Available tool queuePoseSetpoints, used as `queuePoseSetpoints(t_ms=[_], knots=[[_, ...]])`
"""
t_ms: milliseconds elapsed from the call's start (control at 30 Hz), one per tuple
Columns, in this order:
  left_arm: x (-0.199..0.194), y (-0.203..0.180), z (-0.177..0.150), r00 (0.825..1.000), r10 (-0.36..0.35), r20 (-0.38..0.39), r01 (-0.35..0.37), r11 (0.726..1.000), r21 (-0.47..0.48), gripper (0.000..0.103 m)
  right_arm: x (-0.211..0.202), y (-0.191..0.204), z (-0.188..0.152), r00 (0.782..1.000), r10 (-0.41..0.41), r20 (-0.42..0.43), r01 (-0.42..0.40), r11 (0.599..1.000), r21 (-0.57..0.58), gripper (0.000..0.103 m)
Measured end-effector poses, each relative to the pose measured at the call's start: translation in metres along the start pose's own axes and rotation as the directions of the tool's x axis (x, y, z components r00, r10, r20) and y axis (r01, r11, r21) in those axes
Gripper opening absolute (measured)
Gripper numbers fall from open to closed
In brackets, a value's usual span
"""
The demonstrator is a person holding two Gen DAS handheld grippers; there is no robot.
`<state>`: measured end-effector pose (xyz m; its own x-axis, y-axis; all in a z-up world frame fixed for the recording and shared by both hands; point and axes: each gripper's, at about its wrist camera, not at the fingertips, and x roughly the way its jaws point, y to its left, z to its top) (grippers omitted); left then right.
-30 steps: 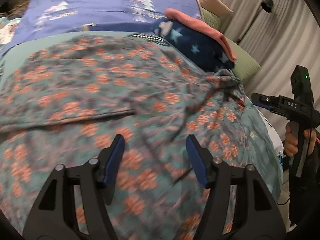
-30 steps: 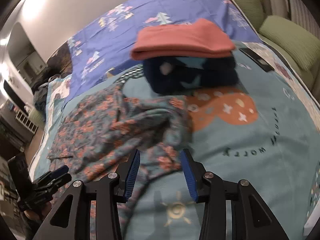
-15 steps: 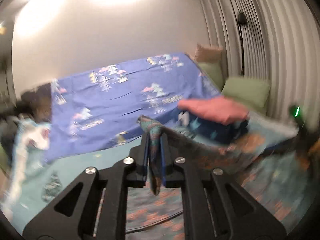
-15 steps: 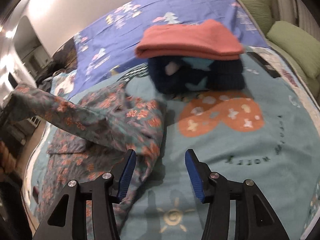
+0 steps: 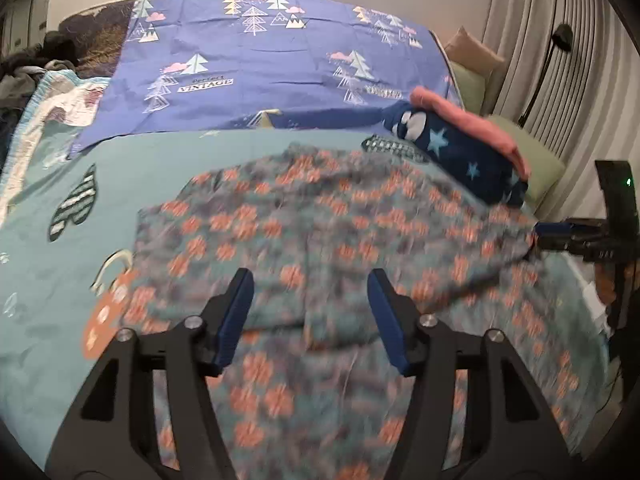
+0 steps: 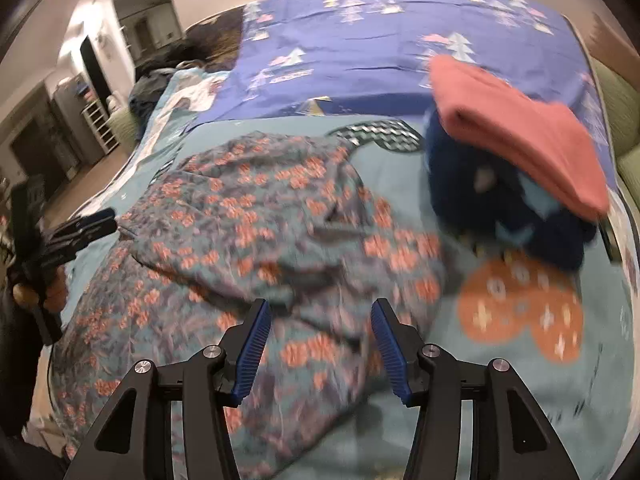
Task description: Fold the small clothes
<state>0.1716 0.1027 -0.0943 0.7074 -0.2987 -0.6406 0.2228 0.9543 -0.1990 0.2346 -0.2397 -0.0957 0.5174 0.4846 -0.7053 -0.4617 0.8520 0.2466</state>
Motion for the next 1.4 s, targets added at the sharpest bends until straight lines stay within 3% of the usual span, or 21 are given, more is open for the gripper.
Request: queuePoseSetpoints(t_ms=[100, 267, 367, 433, 467, 500, 533, 667, 733, 833, 967, 1033, 1233, 1300, 1400], knots=[[0.027, 0.000, 0.015, 0.999, -0.024, -0.036, 0.024, 1.000, 0.018, 0.064, 0.008, -0.009, 0.019, 0.999, 0.040, -0.015, -0.039, 0.999, 0.024, 0.059], [0.085, 0.001, 0.023, 0.985, -0.025, -0.169, 0.033, 0.999, 0.041, 0.063, 0.038, -0.028, 0.029, 0.990, 0.103, -0.096, -0.099, 0.994, 0.042, 0.062], [0.099, -0.009, 0.021, 0.980, -0.046, -0.196, 0.068, 0.992, 0.110, 0.023, 0.059, -0.034, 0.025, 0.979, 0.139, -0.151, -0.133, 0.990, 0.049, 0.062], [0.092, -0.016, 0.022, 0.985, -0.048, -0.166, 0.073, 0.987, 0.143, 0.017, 0.066, -0.032, 0.023, 0.973, 0.152, -0.174, -0.149, 0.988, 0.030, 0.060], [0.084, -0.019, 0.023, 0.988, -0.061, -0.140, 0.083, 0.984, 0.159, 0.014, 0.065, -0.029, 0.021, 0.973, 0.154, -0.172, -0.154, 0.988, 0.015, 0.045], [0.075, -0.021, 0.024, 0.991, -0.069, -0.116, 0.088, 0.982, 0.170, 0.013, 0.062, -0.025, 0.019, 0.972, 0.160, -0.171, -0.163, 0.987, -0.007, 0.016], [0.065, -0.024, 0.026, 0.992, -0.081, -0.093, 0.097, 0.979, 0.178, 0.013, 0.057, -0.022, 0.016, 0.972, 0.168, -0.166, -0.174, 0.985, -0.023, 0.008], [-0.008, -0.037, 0.024, 0.980, -0.194, 0.037, 0.179, 0.952, 0.248, 0.012, 0.019, -0.002, -0.010, 0.963, 0.241, -0.119, -0.253, 0.962, -0.099, 0.008], [-0.046, -0.043, 0.010, 0.970, -0.229, 0.086, 0.193, 0.932, 0.306, 0.012, 0.002, 0.012, -0.033, 0.964, 0.230, -0.136, -0.251, 0.955, -0.158, 0.008], [-0.076, -0.047, -0.013, 0.964, -0.252, 0.088, 0.207, 0.915, 0.346, 0.013, -0.006, 0.023, -0.063, 0.963, 0.194, -0.187, -0.230, 0.952, -0.199, 0.014], [-0.088, -0.041, -0.055, 0.985, -0.173, 0.004, 0.163, 0.936, 0.311, 0.016, -0.015, 0.022, -0.095, 0.953, 0.206, -0.221, -0.241, 0.960, -0.145, 0.022], [-0.088, -0.034, -0.068, 0.986, -0.161, -0.033, 0.164, 0.951, 0.263, 0.020, -0.019, 0.019, -0.099, 0.957, 0.203, -0.209, -0.231, 0.965, -0.122, 0.024], [-0.093, -0.020, -0.092, 0.983, -0.166, -0.072, 0.175, 0.975, 0.140, 0.041, -0.040, 0.010, -0.090, 0.970, 0.221, -0.098, -0.223, 0.975, -0.011, 0.032], [-0.093, -0.018, -0.095, 0.977, -0.198, -0.077, 0.205, 0.974, 0.093, 0.061, -0.044, 0.007, -0.085, 0.975, 0.217, -0.056, -0.216, 0.976, 0.026, 0.040], [-0.082, -0.018, -0.096, 0.964, -0.239, -0.115, 0.245, 0.969, 0.039, 0.066, -0.040, 0.003, -0.077, 0.977, 0.213, -0.030, -0.210, 0.974, 0.081, 0.042]])
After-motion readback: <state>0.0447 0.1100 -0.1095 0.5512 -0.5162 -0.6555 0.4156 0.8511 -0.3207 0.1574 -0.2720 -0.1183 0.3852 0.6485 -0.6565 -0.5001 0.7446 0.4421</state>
